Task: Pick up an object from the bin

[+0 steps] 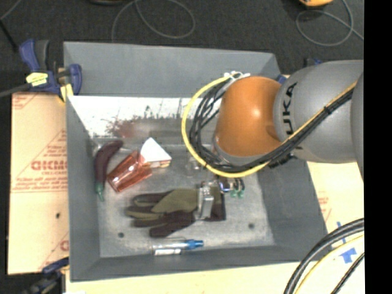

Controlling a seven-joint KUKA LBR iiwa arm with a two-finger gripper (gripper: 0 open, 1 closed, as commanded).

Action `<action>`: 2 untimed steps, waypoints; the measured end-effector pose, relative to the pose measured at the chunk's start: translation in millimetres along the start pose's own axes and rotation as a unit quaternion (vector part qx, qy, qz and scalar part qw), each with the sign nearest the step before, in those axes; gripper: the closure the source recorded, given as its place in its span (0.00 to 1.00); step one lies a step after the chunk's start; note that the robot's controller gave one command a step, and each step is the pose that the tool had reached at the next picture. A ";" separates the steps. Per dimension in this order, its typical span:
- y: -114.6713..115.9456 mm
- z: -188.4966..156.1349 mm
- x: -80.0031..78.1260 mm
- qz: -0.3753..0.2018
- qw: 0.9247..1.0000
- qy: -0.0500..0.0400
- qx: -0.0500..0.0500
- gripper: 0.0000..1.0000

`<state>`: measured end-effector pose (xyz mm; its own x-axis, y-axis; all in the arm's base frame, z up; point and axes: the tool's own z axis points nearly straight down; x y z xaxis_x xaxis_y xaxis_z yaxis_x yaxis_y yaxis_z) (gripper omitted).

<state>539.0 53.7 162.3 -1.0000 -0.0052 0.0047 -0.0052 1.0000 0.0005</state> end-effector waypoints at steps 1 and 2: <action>-0.2 -4.7 -1.4 0.001 1.000 -0.004 0.000 0.00; 12.8 55.4 1.5 -0.014 1.000 -0.005 0.000 0.00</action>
Offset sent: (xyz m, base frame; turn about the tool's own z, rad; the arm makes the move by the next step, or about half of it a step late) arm -0.0071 0.0216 -0.0923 -0.0409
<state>537.2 66.6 106.9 -0.9995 -0.0325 -0.0055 -0.0325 0.9995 0.0008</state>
